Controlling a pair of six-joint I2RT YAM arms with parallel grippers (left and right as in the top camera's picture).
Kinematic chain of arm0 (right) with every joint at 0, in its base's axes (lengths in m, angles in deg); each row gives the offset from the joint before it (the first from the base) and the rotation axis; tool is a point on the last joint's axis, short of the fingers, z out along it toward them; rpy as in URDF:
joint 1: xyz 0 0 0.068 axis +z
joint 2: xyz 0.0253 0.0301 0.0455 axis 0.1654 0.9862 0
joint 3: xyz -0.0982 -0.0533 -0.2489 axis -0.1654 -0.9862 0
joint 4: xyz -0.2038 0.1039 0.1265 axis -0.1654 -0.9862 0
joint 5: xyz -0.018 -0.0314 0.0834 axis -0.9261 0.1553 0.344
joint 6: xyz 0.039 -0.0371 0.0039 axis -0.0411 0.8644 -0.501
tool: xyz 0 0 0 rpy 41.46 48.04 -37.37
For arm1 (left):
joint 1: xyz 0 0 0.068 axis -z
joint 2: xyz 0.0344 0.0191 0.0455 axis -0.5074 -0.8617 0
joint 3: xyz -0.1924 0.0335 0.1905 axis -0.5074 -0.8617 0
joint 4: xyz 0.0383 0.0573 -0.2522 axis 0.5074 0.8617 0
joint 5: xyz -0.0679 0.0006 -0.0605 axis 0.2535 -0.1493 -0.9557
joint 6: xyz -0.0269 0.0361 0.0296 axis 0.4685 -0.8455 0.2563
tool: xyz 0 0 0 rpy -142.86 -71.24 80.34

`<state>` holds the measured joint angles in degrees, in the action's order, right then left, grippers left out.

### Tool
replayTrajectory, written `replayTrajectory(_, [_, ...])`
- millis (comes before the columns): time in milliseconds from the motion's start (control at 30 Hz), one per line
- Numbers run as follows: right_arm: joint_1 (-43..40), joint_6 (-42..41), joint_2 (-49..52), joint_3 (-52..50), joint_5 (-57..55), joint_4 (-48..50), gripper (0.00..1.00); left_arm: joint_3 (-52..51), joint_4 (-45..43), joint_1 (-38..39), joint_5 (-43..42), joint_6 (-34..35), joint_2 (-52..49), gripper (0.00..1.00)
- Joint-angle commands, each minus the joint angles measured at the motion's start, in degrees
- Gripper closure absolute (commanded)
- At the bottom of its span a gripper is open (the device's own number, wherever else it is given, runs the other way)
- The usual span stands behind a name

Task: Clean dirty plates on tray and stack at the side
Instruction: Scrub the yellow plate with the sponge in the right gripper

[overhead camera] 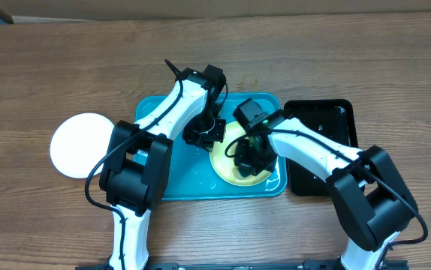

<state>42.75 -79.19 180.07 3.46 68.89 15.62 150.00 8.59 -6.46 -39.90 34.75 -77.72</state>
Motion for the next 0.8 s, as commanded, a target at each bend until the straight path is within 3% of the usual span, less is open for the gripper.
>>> replayTrajectory(0, [-3.1,0.3,1.5,-1.5,-10.5,-3.4,0.96,0.1,0.2,-0.4,2.1,1.3,-1.0,0.96])
replayTrajectory(767, [-7.5,1.6,-4.9,5.7,-20.5,-7.0,0.96,0.1,1.5,-0.4,2.1,1.4,-1.0,0.96])
